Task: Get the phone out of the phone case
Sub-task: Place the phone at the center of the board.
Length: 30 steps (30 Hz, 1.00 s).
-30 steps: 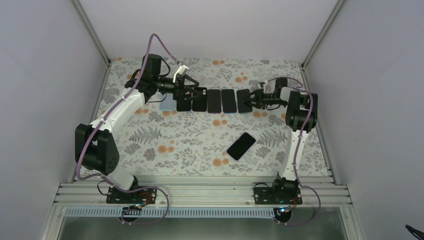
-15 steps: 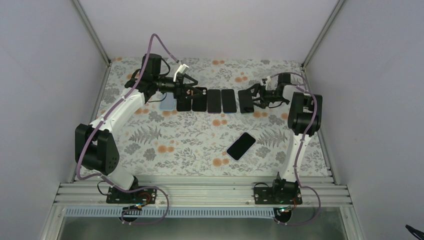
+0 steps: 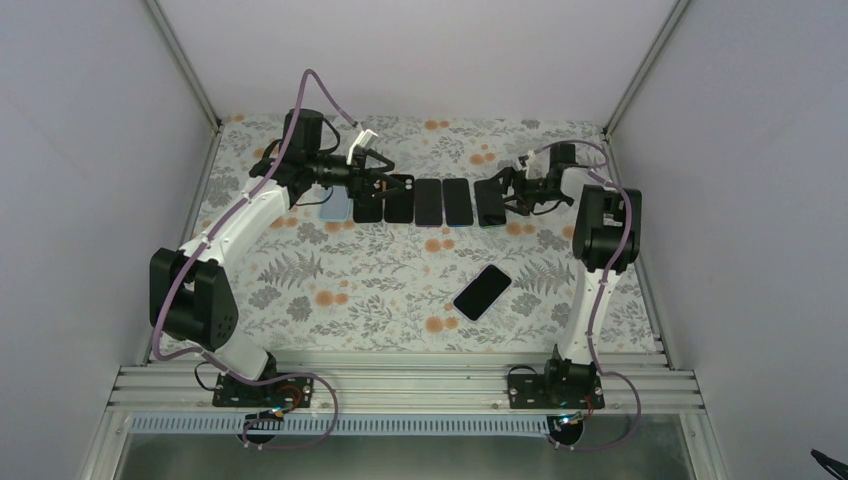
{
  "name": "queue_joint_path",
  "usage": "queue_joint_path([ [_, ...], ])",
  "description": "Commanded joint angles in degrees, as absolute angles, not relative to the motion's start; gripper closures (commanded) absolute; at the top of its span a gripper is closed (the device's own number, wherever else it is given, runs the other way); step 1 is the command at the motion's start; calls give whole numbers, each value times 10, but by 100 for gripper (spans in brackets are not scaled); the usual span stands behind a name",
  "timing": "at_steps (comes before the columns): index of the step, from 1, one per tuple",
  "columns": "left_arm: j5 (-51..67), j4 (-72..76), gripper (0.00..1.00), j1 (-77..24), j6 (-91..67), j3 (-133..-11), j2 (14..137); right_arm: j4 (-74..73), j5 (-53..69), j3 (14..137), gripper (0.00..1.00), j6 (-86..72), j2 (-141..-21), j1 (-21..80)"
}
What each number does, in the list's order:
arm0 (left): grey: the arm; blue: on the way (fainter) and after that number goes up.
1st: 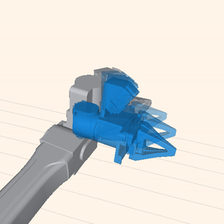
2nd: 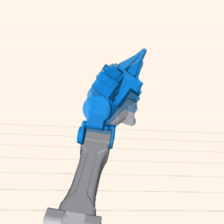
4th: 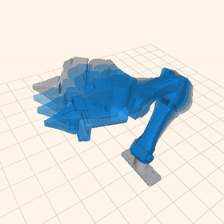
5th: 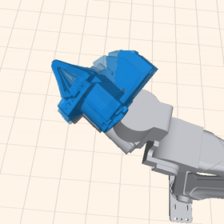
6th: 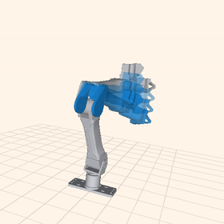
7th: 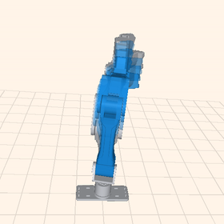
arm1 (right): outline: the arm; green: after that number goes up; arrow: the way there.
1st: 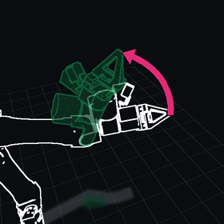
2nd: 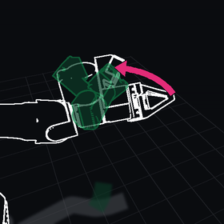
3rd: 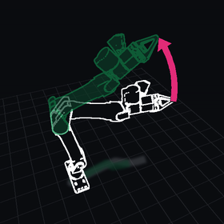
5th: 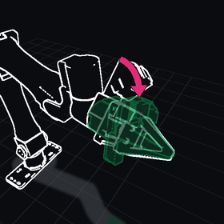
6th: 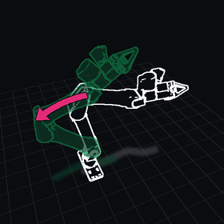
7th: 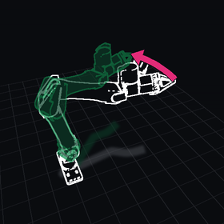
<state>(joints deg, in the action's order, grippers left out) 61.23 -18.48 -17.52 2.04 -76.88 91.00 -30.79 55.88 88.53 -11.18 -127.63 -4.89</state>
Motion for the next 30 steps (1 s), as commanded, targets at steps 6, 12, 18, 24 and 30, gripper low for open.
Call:
queue_joint_path([
  [6,610,-175,0,-175,22,-767,890,-360,424,909,1,-48,-1244,-41],
  [12,612,-175,0,-175,23,-767,891,-393,389,923,1,21,-1238,-32],
  [18,610,-182,0,-176,36,-765,886,-406,351,893,1,116,-1194,-33],
  [24,576,-207,0,-182,67,-774,894,-401,330,841,1,184,-1141,-33],
  [30,470,-222,0,-222,87,-762,895,-393,338,819,1,181,-1086,-41],
])
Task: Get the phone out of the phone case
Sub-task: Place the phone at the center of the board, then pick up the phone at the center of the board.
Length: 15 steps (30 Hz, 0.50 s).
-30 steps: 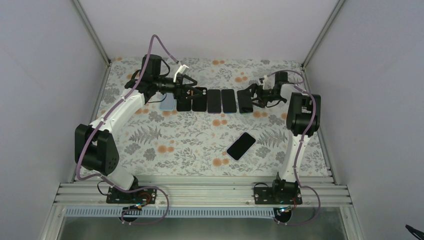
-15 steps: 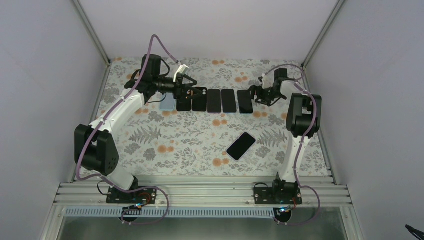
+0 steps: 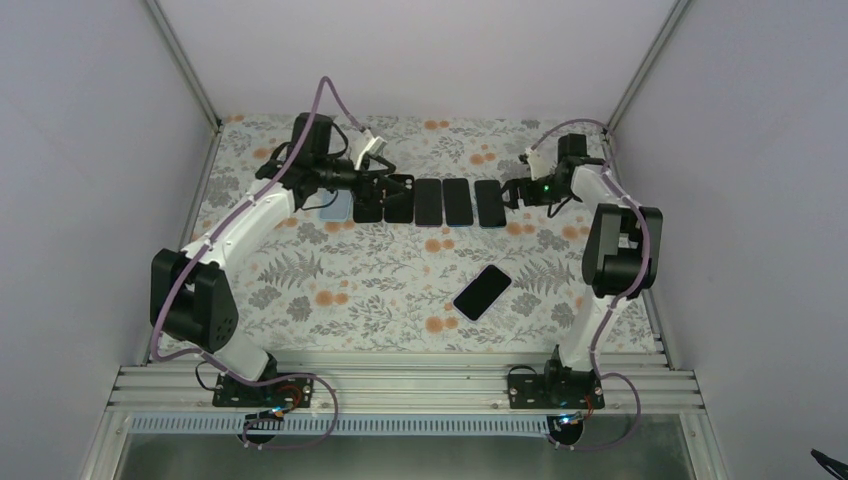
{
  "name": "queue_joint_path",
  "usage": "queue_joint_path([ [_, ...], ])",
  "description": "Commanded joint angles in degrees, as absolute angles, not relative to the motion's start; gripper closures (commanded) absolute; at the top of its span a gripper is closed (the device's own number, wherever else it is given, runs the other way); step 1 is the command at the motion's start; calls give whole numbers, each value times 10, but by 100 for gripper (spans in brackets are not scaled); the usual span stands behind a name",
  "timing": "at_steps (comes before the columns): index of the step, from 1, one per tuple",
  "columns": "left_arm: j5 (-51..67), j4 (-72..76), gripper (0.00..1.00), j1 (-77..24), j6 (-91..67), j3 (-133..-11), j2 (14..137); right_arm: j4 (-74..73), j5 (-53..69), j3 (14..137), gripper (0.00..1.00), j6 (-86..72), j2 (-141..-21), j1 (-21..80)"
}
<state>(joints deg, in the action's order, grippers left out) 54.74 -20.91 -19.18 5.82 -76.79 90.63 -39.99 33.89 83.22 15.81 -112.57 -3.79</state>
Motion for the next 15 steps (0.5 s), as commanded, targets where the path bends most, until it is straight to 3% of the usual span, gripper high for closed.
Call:
queue_joint_path([
  [1,450,-224,0,-236,88,-759,898,-392,340,816,1,177,-1076,-42],
  [15,194,-226,0,-496,142,-734,991,-351,389,788,1,96,-1001,-78],
])
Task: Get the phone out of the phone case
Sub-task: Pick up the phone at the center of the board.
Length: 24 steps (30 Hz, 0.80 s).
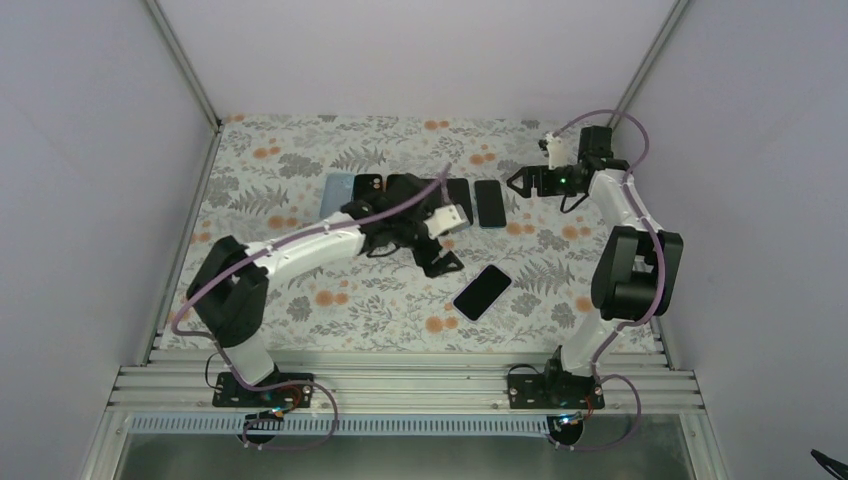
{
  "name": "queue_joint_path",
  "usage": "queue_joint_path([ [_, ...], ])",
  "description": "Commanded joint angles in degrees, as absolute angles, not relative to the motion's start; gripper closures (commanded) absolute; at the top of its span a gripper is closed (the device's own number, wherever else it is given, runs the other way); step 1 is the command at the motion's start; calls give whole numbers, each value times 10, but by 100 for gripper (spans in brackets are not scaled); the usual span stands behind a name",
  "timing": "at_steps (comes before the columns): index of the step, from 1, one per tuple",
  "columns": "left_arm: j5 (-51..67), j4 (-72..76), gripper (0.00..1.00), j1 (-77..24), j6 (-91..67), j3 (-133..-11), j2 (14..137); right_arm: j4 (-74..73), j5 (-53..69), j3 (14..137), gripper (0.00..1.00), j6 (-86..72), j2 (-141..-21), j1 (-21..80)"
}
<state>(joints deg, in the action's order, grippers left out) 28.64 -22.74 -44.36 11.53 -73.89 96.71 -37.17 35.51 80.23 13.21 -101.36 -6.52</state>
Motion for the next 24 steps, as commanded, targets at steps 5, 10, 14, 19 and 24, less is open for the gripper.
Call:
queue_joint_path([
  [5,227,-243,0,-529,141,-751,1044,-345,408,786,1,79,-999,-88],
  [10,187,-241,0,-565,142,-769,1091,-336,410,780,1,71,-992,-92],
  [14,127,-213,0,-603,158,-771,1104,-337,410,781,1,70,-991,-95],
  [19,85,-199,0,-635,174,-793,1125,-335,409,778,1,70,-991,-97],
  [24,38,-184,0,-674,199,-801,1150,-336,415,778,1,70,-994,-98],
])
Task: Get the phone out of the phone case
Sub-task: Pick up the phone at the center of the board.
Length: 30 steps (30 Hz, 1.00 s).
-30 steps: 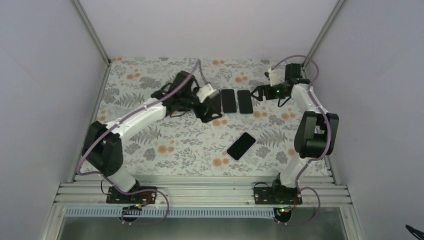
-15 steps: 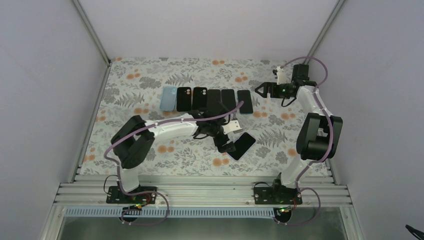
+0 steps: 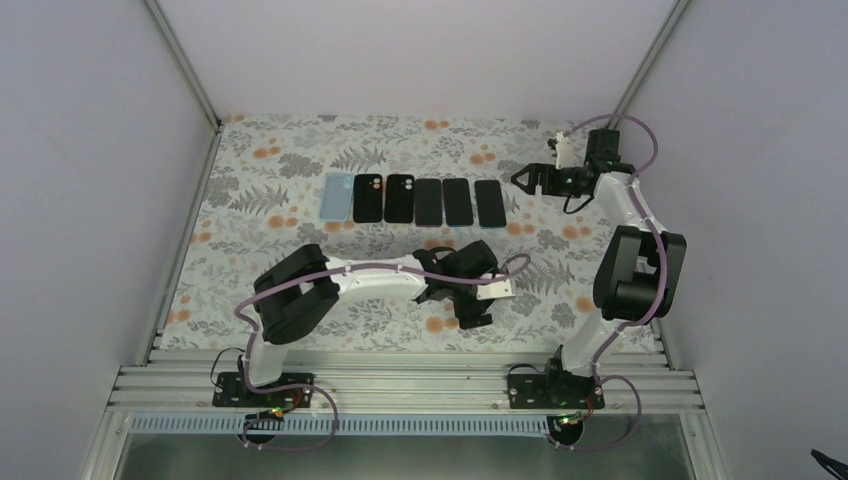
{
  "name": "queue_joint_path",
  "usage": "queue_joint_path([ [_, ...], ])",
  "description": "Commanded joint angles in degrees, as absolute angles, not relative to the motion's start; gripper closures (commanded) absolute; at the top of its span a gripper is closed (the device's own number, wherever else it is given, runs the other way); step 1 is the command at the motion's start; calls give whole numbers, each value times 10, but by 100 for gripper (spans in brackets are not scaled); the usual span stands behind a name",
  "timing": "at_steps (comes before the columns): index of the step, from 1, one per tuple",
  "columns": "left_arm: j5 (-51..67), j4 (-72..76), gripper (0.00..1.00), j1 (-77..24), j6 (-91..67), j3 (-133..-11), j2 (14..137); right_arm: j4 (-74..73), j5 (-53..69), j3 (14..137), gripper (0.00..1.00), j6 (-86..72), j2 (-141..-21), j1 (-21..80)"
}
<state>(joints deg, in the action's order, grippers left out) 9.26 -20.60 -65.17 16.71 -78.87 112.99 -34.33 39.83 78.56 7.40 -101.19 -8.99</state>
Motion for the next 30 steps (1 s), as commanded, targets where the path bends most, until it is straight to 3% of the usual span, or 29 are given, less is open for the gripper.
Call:
queue_joint_path([
  [1,27,-183,0,-679,204,-803,1155,-335,416,778,1,70,-994,-98],
  [17,-61,-179,0,-664,199,-803,1173,-335,424,778,1,70,-999,-103],
  [30,52,-265,0,-604,145,-843,1196,-333,431,776,1,69,-1000,-109],
])
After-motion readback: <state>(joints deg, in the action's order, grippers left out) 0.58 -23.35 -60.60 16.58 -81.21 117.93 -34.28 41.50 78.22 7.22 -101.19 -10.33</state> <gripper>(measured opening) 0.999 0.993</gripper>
